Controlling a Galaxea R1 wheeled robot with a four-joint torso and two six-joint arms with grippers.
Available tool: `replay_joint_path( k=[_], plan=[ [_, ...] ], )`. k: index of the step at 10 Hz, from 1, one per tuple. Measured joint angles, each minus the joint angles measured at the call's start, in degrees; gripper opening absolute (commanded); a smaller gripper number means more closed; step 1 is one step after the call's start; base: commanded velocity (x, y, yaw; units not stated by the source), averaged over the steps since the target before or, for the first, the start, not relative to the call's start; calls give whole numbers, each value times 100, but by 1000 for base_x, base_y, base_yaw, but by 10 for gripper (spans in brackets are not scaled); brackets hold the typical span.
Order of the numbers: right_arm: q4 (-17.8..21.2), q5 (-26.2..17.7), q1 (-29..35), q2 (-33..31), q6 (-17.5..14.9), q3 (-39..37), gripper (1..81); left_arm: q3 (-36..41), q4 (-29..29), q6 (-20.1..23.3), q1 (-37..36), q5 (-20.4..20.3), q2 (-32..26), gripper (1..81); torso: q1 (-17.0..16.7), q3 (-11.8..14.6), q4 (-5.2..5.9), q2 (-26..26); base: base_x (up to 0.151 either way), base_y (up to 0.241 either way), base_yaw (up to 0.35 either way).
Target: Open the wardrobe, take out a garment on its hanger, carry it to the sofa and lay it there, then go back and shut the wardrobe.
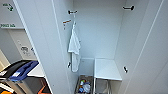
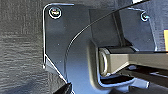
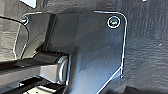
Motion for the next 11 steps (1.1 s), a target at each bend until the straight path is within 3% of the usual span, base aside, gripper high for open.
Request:
replay_joint_path(
  k=[5, 11],
  plan=[
    [6, -22, 419, -1646, 284, 1751, 811, 2398, -650, -2, -367, -38, -2197, 811, 0, 0, 0, 2, 0, 0, 0],
    [13, -45, 1118, -3586, 1391, 3173, 811, 4553, -1598, -5, -1061, -10, -4422, 811, 0, -2, 0, 2, 0, 0, 0]
  ],
)
